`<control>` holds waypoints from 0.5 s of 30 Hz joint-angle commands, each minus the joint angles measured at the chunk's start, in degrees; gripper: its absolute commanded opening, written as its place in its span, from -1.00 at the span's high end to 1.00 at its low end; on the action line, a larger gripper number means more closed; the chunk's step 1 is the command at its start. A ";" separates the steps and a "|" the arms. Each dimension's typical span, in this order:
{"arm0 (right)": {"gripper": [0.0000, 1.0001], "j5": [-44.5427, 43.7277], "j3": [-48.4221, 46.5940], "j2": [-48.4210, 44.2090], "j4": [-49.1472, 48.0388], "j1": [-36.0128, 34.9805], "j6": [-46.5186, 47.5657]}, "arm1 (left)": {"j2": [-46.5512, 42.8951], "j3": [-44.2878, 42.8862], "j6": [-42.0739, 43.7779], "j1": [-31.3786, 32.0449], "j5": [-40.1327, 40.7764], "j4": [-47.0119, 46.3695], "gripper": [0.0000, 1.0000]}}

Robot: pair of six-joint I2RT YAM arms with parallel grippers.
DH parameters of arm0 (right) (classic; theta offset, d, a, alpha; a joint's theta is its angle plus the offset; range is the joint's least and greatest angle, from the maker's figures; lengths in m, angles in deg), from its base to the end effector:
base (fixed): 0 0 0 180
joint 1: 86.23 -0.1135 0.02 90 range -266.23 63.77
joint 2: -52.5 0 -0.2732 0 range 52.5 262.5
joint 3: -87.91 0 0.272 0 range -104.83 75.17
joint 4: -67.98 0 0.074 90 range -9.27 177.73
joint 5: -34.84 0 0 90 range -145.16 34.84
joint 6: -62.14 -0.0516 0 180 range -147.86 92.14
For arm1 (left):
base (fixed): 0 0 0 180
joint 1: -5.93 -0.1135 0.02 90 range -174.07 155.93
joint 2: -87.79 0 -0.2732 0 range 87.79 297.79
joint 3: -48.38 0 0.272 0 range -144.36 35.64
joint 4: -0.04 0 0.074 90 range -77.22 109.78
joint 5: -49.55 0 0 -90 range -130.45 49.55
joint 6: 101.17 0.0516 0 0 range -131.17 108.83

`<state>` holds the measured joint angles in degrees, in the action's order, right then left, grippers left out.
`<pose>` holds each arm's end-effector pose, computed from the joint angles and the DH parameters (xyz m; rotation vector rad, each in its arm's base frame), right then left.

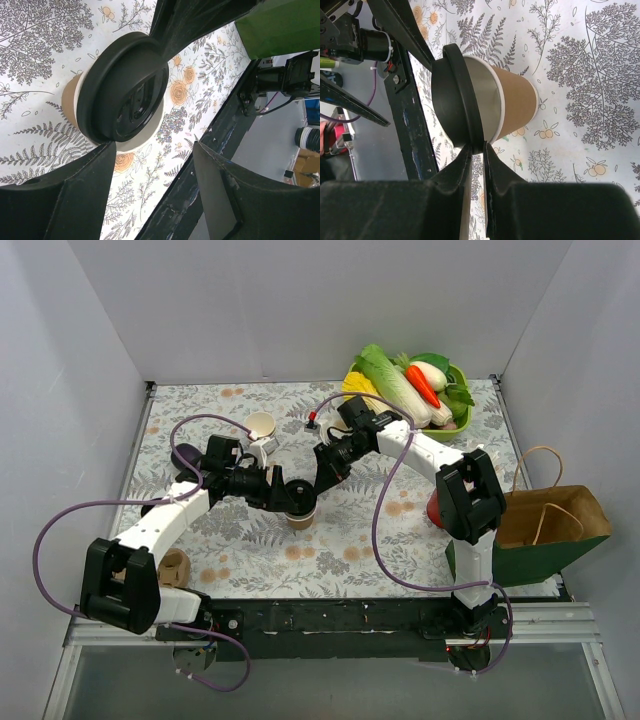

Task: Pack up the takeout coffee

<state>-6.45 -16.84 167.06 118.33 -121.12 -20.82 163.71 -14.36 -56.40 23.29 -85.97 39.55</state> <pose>0.3513 0.2923 0.2219 -1.2020 2.2757 1.2865 0.2612 -0.1202 0.2289 -0.2731 2.6544 -1.4105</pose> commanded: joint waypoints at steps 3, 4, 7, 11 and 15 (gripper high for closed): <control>0.85 3.68 -1.25 -2.41 2.12 -0.70 -0.90 | -3.94 -2.91 1.02 0.30 0.16 -0.66 -0.32; 0.87 3.85 -1.25 -2.41 2.21 -0.53 -0.90 | -4.11 -2.91 1.11 0.30 0.25 -0.49 -0.34; 0.91 3.67 -1.07 -2.41 2.82 -0.44 -0.98 | -4.46 -3.35 0.41 0.30 0.95 -0.13 -0.35; 0.92 3.94 -0.81 -2.68 3.44 -0.26 -0.81 | -4.29 -4.23 0.49 0.30 0.78 0.39 -0.36; 0.97 3.94 -0.10 -3.20 3.44 -0.17 -0.98 | -4.55 -5.02 1.11 0.30 0.69 2.15 -0.36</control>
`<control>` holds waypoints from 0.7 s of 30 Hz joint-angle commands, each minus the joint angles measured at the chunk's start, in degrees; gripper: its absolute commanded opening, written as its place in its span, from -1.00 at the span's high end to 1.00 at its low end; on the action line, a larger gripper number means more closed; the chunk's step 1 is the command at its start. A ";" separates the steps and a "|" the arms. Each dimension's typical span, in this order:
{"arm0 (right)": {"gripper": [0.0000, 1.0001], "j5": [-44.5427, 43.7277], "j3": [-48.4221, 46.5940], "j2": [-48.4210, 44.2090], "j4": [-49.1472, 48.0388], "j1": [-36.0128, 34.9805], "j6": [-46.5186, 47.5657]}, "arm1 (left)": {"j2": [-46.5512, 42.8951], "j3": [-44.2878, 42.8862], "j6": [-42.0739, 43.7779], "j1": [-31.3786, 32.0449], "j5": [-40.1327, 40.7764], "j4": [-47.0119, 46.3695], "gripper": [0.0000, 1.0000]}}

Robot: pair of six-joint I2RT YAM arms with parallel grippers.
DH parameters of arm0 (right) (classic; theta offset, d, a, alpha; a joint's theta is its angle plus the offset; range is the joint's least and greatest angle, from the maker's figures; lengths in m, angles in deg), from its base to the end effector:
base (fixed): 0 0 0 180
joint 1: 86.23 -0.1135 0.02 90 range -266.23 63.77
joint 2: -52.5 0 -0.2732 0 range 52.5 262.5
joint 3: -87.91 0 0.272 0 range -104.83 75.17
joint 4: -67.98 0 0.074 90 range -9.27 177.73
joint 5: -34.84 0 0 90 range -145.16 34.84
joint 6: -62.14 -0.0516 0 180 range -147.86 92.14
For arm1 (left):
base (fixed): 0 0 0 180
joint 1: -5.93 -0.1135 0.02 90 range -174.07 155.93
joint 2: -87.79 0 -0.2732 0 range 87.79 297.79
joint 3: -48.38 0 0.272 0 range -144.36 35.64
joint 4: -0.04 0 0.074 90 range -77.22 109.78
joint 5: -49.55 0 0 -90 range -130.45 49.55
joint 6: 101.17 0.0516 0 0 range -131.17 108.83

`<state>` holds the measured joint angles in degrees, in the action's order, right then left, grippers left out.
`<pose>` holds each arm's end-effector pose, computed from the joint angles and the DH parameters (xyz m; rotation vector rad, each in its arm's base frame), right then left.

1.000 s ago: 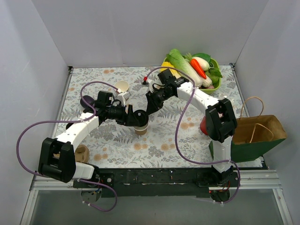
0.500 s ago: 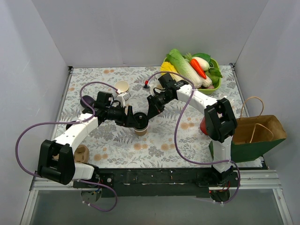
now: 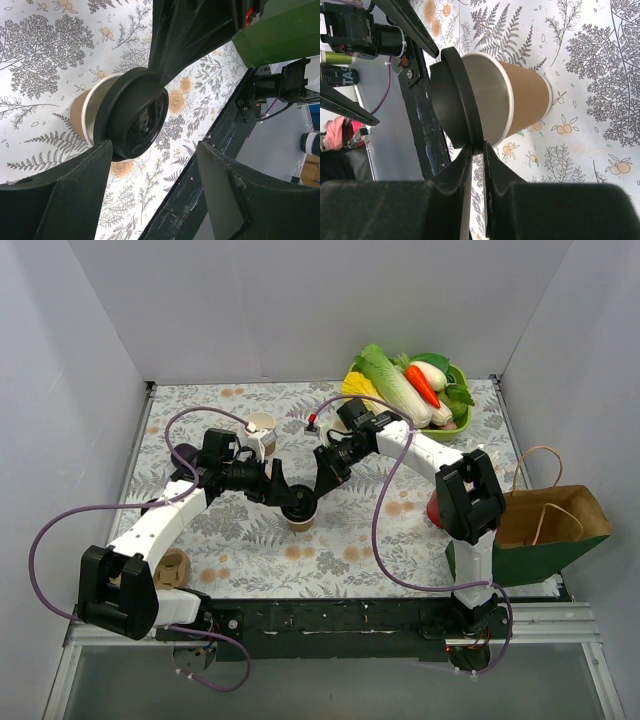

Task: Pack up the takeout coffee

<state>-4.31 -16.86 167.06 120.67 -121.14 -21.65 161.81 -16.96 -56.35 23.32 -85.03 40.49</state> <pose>0.3468 0.2908 0.2212 -1.1900 2.3155 1.3479 0.2622 -0.1201 0.2513 -0.2367 2.5949 -1.4007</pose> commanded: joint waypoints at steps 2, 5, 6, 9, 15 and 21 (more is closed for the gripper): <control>0.97 1.62 0.18 -3.47 1.01 -0.24 -0.33 | -3.44 -2.60 1.07 0.28 0.10 1.30 -0.36; 0.97 1.44 0.62 -3.64 0.93 -0.24 -0.59 | -3.79 -3.04 0.81 0.28 1.07 0.86 -0.37; 0.97 1.71 0.71 -3.91 0.49 -0.15 -0.77 | -3.88 -3.12 0.37 0.28 1.85 0.34 -0.37; 0.97 2.68 0.89 -4.52 0.22 0.29 -1.65 | -4.06 -3.91 -0.33 0.28 3.44 -0.72 -0.38; 0.97 3.90 0.71 -5.05 1.10 0.46 -1.82 | -4.93 -4.79 -0.16 0.28 5.73 -0.90 -0.38; 0.97 3.82 1.76 -4.09 2.16 0.46 -3.40 | -5.46 -3.13 -0.51 0.28 5.82 -0.63 -0.38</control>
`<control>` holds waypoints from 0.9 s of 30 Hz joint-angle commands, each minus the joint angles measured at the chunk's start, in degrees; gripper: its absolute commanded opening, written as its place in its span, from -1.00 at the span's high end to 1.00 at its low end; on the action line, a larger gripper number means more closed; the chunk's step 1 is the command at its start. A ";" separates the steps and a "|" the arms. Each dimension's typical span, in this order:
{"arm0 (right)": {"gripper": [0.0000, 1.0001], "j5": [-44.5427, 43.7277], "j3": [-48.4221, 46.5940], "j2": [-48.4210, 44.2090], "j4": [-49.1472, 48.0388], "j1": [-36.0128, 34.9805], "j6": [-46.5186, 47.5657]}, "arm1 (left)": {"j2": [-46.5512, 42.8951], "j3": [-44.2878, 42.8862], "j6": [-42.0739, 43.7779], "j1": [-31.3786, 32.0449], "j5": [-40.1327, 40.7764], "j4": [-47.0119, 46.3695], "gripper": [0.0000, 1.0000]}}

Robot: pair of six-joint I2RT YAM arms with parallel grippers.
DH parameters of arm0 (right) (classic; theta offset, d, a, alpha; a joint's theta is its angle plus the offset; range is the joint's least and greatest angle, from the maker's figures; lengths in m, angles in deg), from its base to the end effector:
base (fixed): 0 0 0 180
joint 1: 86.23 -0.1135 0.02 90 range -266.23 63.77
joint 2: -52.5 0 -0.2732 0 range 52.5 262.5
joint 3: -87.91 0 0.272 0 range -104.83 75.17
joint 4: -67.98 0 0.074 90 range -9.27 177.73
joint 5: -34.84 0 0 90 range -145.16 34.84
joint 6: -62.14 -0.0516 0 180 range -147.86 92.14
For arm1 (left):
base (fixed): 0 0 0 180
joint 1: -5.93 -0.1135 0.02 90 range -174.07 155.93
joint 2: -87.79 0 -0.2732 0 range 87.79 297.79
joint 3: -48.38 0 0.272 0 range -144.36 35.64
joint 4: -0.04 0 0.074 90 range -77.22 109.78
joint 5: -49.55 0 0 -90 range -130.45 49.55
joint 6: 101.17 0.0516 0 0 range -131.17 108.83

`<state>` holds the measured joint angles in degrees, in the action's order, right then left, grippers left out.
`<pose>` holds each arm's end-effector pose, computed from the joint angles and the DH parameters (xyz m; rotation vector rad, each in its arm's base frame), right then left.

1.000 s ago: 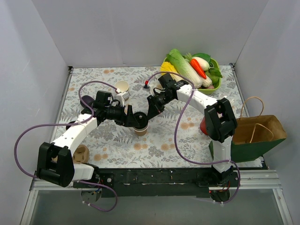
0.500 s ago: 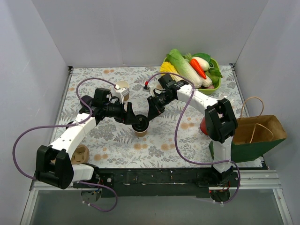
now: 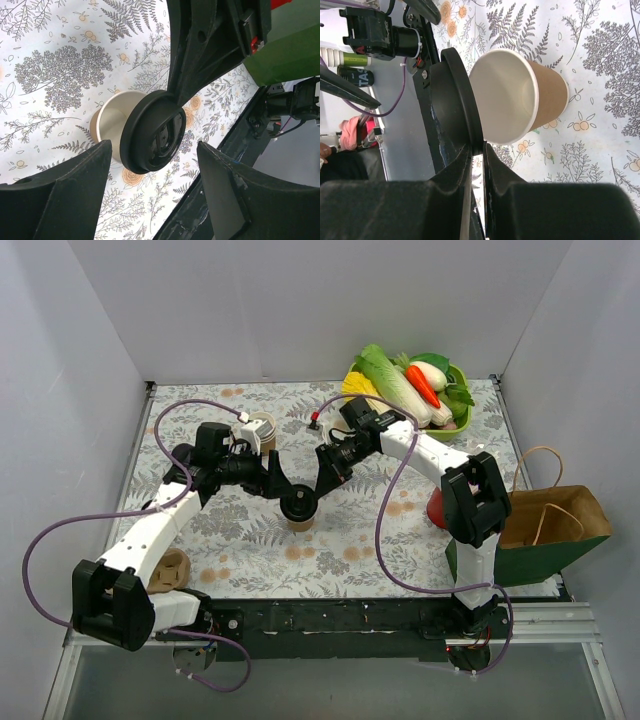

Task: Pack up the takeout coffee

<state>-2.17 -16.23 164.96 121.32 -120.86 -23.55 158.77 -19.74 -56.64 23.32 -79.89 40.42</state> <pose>0.3414 0.2859 0.2341 -1.1605 2.3131 1.4049 0.2627 -0.1166 0.2802 -0.2281 2.4915 -1.3136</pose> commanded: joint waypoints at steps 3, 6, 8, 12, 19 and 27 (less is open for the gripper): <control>0.97 1.94 1.92 -1.64 1.15 0.18 -2.12 | -2.34 0.35 -0.58 0.28 0.16 -0.83 -0.39; 0.97 1.85 2.18 -1.20 0.89 0.18 -2.65 | -2.08 1.32 -1.02 0.28 -0.72 -1.71 -0.39; 0.97 1.68 2.36 -0.84 0.71 0.18 -3.00 | -1.73 2.29 -1.37 0.28 -1.25 -2.50 -0.40; 0.97 0.97 2.36 -0.32 0.27 0.27 -3.53 | -0.76 3.43 -1.37 0.28 -1.17 -3.29 -0.40; 0.97 0.97 2.10 0.30 -0.26 0.18 -3.88 | -0.23 5.80 -2.07 0.28 -1.42 -3.47 -0.38; 0.97 0.97 1.75 1.53 -0.78 0.35 -3.88 | 1.62 6.95 -3.48 0.19 -0.11 -5.14 -0.36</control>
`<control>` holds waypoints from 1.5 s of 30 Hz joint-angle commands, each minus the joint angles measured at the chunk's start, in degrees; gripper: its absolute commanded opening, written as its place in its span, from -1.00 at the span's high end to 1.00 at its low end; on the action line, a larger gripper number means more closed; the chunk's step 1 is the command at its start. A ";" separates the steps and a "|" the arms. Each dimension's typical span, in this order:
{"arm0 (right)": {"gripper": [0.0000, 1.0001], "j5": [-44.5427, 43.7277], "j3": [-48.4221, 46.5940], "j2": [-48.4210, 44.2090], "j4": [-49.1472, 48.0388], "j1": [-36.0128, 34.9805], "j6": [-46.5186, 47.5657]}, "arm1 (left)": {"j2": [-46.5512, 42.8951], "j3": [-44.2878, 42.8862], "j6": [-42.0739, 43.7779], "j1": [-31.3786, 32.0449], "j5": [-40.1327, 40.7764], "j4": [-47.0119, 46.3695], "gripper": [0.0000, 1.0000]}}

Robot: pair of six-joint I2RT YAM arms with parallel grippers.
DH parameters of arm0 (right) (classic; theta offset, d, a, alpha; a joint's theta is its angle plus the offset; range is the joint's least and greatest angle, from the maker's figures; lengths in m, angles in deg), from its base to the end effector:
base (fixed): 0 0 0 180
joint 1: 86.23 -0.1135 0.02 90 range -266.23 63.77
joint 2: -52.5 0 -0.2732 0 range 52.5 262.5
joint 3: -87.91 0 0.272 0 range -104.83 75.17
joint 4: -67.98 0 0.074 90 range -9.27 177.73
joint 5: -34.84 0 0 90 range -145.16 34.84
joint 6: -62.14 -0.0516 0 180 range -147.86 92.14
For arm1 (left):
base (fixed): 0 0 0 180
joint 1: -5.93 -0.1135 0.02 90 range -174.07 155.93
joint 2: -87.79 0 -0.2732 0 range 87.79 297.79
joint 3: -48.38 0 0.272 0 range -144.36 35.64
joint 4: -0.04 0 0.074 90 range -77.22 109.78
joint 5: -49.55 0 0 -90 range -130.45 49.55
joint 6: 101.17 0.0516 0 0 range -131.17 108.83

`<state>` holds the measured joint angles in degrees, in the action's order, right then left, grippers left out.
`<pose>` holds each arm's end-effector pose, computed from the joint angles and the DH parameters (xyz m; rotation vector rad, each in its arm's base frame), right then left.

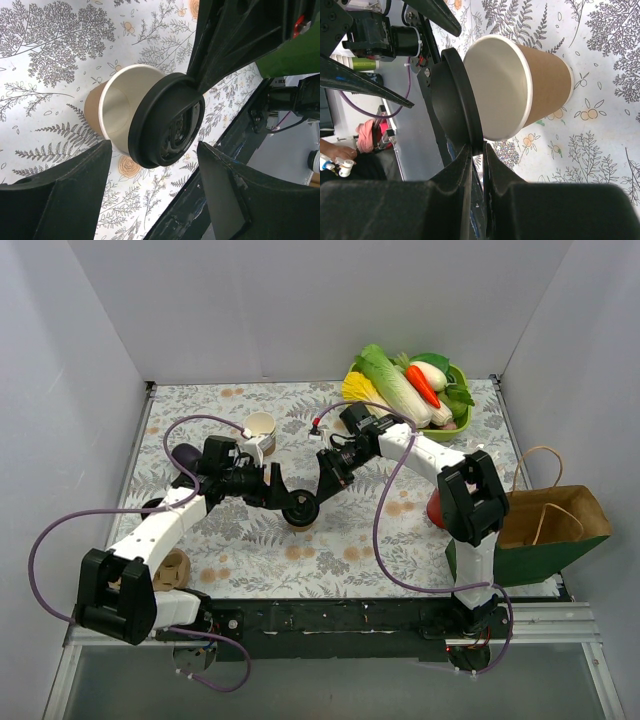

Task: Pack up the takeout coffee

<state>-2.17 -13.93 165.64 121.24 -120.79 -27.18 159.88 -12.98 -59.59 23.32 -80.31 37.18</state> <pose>0.3383 0.2831 0.2165 -1.0822 2.4261 1.4324 0.2568 -0.1151 0.2386 -0.3425 2.5794 -1.3237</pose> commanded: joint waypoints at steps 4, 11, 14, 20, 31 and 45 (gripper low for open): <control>0.95 0.97 -0.72 1.38 -0.96 0.38 -1.65 | 1.73 0.02 -1.32 -0.07 -0.04 -2.60 -0.36; 0.91 1.15 -0.99 1.99 -1.40 0.73 -2.01 | 3.49 0.28 -2.11 -0.25 -1.10 -3.22 -0.33; 0.83 1.24 -1.08 2.08 -1.40 0.90 -2.18 | 4.37 0.19 -2.38 -0.25 -1.10 -3.48 -0.32; 0.63 0.89 -1.43 2.43 -1.58 0.99 -2.53 | 6.74 -1.12 -2.46 -0.69 -0.31 -3.40 -0.29; 0.25 1.94 -1.95 3.14 -1.84 1.26 -2.27 | 10.43 -3.23 -2.90 -1.30 -1.54 -3.57 -0.26; -0.52 -0.25 -7.04 0.94 -3.07 1.70 5.17 | 13.51 -5.26 -3.26 -2.09 -2.68 -4.28 -0.25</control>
<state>-1.38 -15.84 168.16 119.51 -119.22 -28.44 172.84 -15.91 -62.85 21.61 -81.77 33.84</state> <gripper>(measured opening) 0.700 0.627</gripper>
